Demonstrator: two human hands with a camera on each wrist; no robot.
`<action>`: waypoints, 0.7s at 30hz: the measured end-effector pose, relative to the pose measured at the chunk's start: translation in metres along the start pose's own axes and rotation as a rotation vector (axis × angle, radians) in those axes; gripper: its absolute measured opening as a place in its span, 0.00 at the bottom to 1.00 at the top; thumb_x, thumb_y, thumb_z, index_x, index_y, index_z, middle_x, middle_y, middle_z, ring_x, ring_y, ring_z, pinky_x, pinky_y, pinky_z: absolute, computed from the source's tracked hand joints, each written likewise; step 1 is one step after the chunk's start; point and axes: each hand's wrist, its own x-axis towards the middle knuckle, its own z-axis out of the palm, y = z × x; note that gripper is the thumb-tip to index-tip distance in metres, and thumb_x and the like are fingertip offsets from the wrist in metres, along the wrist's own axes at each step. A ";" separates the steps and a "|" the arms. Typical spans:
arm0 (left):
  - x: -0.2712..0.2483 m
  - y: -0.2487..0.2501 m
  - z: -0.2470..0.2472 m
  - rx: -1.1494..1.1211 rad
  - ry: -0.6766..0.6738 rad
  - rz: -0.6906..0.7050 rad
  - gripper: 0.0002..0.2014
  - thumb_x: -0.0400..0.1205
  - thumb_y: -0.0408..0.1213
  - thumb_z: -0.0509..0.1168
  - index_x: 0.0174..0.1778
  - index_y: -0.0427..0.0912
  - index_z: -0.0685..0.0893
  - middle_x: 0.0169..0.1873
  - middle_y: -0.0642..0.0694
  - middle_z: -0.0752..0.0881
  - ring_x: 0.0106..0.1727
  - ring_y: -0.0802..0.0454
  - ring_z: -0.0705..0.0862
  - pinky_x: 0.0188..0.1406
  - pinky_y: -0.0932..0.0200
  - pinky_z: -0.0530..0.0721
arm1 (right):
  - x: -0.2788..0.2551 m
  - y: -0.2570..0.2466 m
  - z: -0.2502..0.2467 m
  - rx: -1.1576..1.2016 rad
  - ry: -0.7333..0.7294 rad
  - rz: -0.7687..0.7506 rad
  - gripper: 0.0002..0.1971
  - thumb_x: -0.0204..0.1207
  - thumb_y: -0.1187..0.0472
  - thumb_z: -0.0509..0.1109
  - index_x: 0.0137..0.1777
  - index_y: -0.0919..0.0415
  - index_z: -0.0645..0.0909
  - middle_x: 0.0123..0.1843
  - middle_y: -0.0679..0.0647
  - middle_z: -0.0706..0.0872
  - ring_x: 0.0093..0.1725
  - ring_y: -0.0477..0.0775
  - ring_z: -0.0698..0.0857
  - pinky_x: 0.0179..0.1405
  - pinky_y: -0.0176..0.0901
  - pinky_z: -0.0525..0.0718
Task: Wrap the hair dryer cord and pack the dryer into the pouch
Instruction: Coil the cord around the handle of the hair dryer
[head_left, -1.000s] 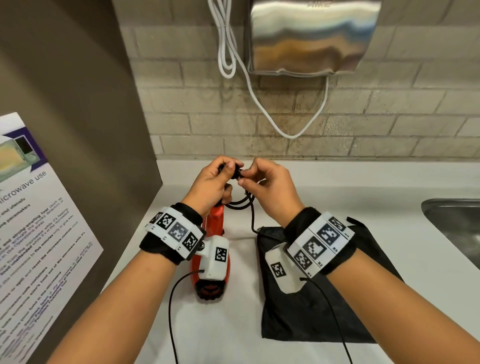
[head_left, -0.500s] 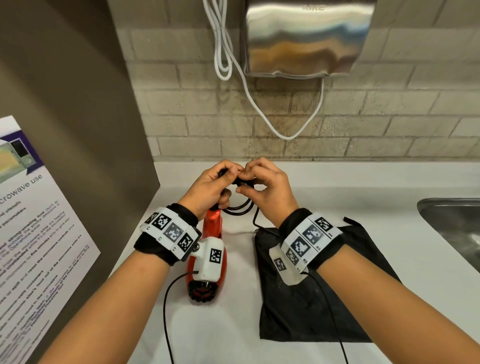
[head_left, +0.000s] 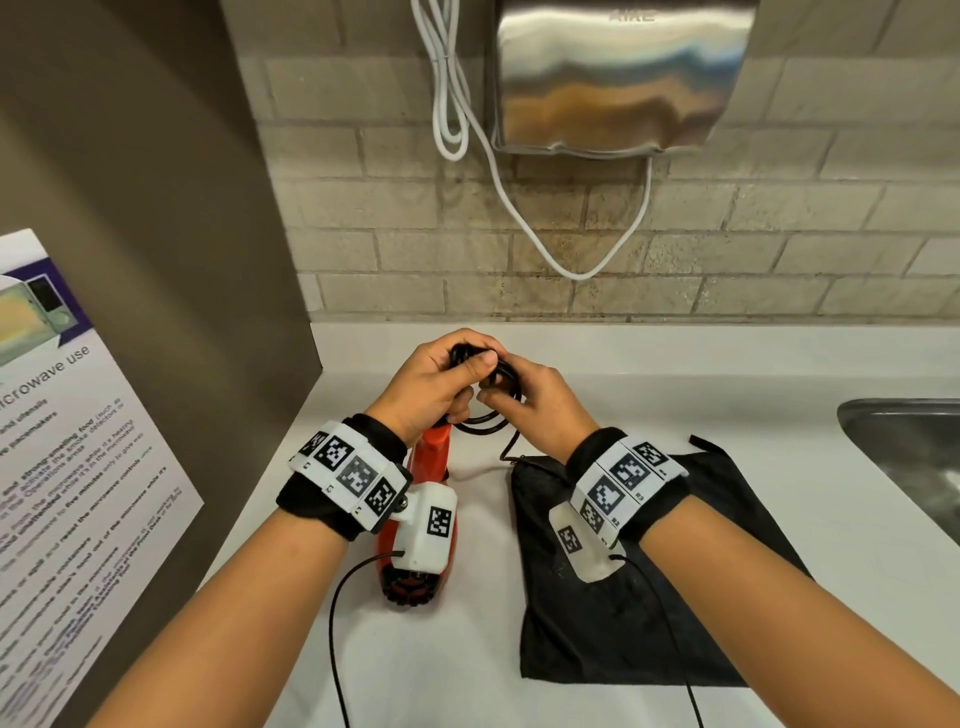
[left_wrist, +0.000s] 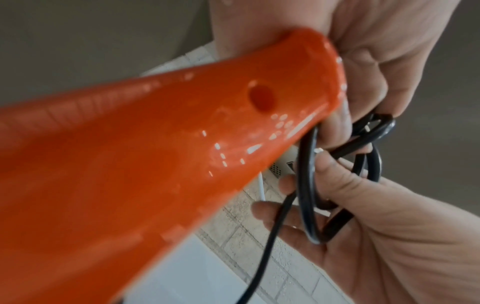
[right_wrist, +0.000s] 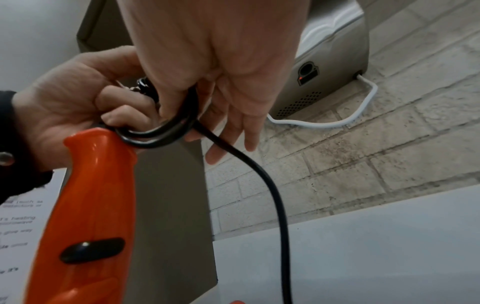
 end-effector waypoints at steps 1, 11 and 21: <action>0.000 0.000 0.001 0.002 0.003 0.003 0.07 0.82 0.28 0.57 0.44 0.42 0.79 0.27 0.44 0.74 0.12 0.62 0.64 0.14 0.69 0.64 | 0.000 -0.001 -0.001 0.014 0.005 0.008 0.15 0.74 0.66 0.70 0.60 0.61 0.79 0.44 0.52 0.85 0.43 0.47 0.84 0.48 0.33 0.81; 0.002 -0.004 -0.003 0.043 0.043 0.019 0.09 0.81 0.27 0.59 0.46 0.46 0.80 0.28 0.42 0.76 0.13 0.63 0.63 0.14 0.68 0.64 | -0.004 0.011 -0.009 -0.035 -0.013 0.048 0.07 0.69 0.58 0.76 0.39 0.56 0.79 0.32 0.48 0.77 0.32 0.49 0.75 0.34 0.35 0.74; 0.007 -0.004 -0.003 0.060 0.069 -0.015 0.09 0.81 0.25 0.60 0.43 0.45 0.79 0.16 0.57 0.73 0.15 0.62 0.62 0.16 0.67 0.62 | 0.006 0.010 -0.029 -0.320 0.234 0.002 0.09 0.79 0.64 0.61 0.47 0.62 0.84 0.48 0.57 0.87 0.43 0.54 0.81 0.43 0.45 0.78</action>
